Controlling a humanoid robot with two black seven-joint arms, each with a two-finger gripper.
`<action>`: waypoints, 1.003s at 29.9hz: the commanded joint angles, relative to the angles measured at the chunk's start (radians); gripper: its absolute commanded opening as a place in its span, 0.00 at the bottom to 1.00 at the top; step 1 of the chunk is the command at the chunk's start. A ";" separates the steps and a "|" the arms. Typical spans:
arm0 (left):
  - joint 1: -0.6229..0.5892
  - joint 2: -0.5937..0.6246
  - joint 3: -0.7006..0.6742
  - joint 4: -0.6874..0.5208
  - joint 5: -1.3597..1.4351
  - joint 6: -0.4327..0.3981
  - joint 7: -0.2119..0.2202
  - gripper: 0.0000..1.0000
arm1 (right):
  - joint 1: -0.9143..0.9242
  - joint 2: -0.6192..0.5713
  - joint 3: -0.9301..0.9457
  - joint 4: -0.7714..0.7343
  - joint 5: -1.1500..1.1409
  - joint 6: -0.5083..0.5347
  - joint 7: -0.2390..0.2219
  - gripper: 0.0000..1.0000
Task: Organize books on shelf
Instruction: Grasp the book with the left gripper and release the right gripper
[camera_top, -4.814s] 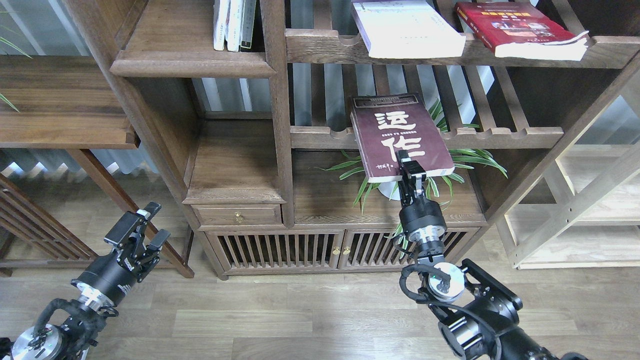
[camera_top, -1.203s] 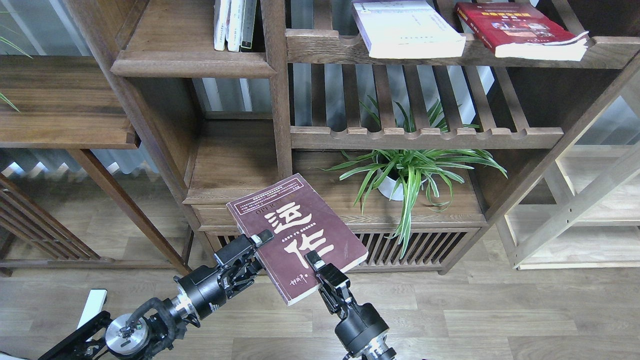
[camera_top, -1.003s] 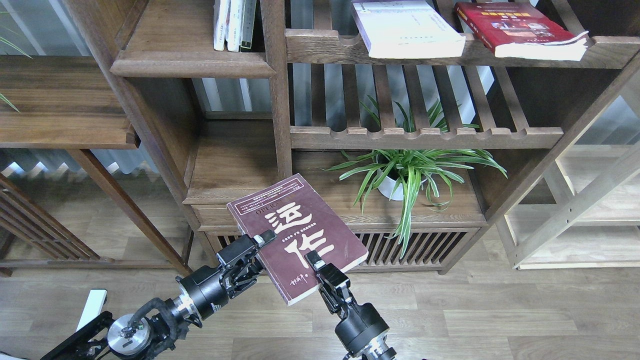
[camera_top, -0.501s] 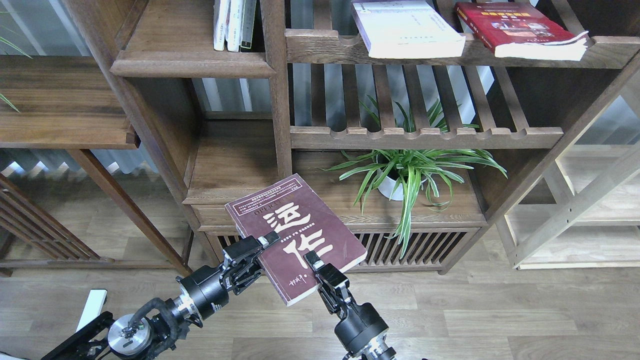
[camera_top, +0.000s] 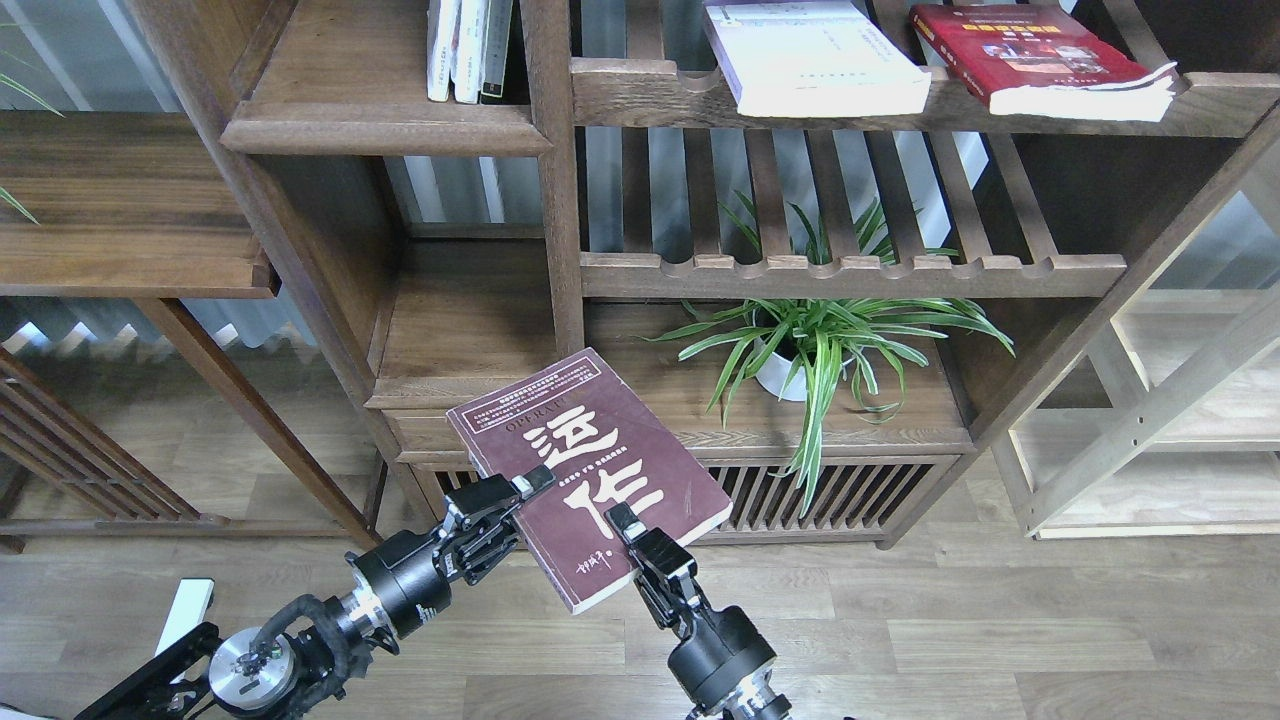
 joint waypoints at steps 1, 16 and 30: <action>0.004 0.000 0.000 -0.003 -0.003 0.000 0.000 0.24 | -0.001 0.000 0.000 -0.001 -0.014 0.000 -0.001 0.03; 0.005 0.000 0.005 -0.015 -0.034 0.000 0.000 0.03 | 0.001 0.000 0.000 -0.006 -0.023 0.003 -0.003 0.04; 0.027 0.006 0.005 -0.015 -0.034 0.000 0.000 0.01 | 0.004 0.000 0.002 -0.035 -0.051 0.003 -0.004 0.44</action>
